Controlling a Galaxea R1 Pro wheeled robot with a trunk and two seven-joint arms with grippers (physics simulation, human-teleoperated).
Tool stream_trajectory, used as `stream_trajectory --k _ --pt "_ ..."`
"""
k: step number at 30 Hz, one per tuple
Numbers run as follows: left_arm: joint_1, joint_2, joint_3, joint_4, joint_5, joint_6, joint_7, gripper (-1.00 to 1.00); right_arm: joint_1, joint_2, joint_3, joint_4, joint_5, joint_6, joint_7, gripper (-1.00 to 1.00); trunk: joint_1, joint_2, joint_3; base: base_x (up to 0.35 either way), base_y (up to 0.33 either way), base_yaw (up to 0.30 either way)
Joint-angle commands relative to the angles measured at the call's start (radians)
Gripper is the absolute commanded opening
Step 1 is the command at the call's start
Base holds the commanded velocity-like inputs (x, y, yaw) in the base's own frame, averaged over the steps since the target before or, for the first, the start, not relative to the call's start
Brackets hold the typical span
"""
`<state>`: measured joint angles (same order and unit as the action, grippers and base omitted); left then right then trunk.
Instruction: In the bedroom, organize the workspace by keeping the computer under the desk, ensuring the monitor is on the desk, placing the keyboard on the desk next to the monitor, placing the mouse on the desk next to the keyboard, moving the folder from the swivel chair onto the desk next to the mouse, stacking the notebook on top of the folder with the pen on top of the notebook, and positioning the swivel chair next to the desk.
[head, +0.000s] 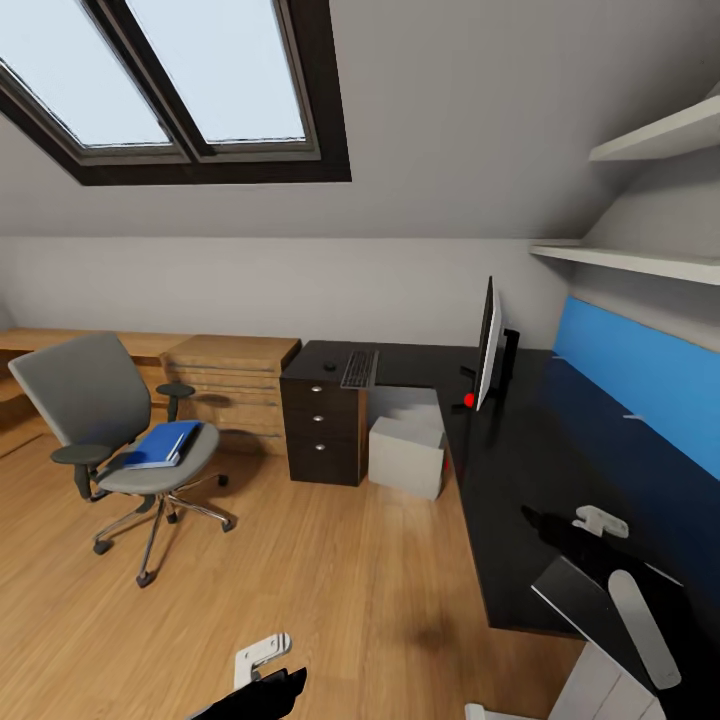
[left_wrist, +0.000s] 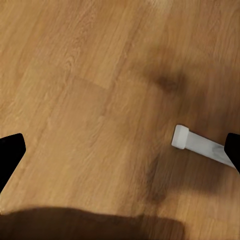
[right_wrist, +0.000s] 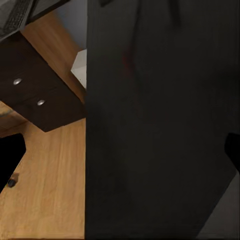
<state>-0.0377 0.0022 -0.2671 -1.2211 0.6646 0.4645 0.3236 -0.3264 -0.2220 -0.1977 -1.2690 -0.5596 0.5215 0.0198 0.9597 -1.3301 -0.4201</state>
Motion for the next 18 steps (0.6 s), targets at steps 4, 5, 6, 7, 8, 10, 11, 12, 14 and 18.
stream_trajectory --k 4,5,6,7,8,10,11,12,14,18 --pt "-0.001 0.001 0.004 -0.002 0.012 0.002 0.009 1.00 0.007 -0.002 -0.002 -0.003 -0.017 0.001 0.000 1.00 0.000 -0.001 0.001 -0.147 0.000 -0.195" --pt "-0.001 0.001 0.003 -0.002 0.012 0.002 0.009 1.00 0.007 -0.001 -0.002 -0.002 -0.017 0.001 0.000 1.00 0.000 -0.001 0.002 -0.322 0.000 -0.276" --pt "-0.001 0.001 0.003 -0.002 0.012 0.002 0.009 1.00 0.007 -0.001 -0.002 -0.002 -0.017 0.001 0.000 1.00 0.000 -0.001 0.002 -0.327 0.000 -0.282" --pt "-0.001 0.001 0.002 -0.002 0.012 0.002 0.009 1.00 0.007 -0.001 -0.002 -0.002 -0.017 0.001 -0.001 1.00 0.000 -0.001 0.002 -0.329 0.000 -0.284" --pt "-0.001 0.001 0.002 -0.002 0.012 0.002 0.009 1.00 0.007 -0.001 -0.001 -0.002 -0.017 0.000 -0.001 1.00 0.000 -0.001 0.002 -0.330 0.000 -0.283" --pt "-0.001 0.001 0.002 -0.002 0.012 0.002 0.009 1.00 0.007 -0.001 -0.001 -0.001 -0.017 0.000 -0.001 1.00 0.000 -0.001 0.001 -0.333 0.000 -0.245" --pt "-0.001 0.001 0.002 -0.002 0.013 0.002 0.009 1.00 0.007 -0.001 -0.001 -0.001 -0.017 0.000 -0.001 1.00 0.000 -0.001 0.000 -0.335 0.000 -0.185" --pt "-0.001 0.001 0.002 -0.002 0.013 0.002 0.009 1.00 0.007 -0.001 -0.001 -0.001 -0.017 0.000 -0.001 1.00 0.000 -0.001 -0.001 -0.335 0.000 -0.146" --pt "-0.001 0.001 0.003 -0.002 0.013 0.002 0.009 1.00 0.007 0.000 0.000 -0.002 -0.017 0.000 -0.001 1.00 0.000 -0.001 -0.004 -0.336 0.000 -0.110" --pt "-0.001 0.002 0.006 -0.002 0.013 0.002 0.009 1.00 0.007 0.001 0.000 -0.004 -0.017 0.000 -0.001 1.00 0.000 -0.001 -0.007 -0.336 0.000 -0.049"
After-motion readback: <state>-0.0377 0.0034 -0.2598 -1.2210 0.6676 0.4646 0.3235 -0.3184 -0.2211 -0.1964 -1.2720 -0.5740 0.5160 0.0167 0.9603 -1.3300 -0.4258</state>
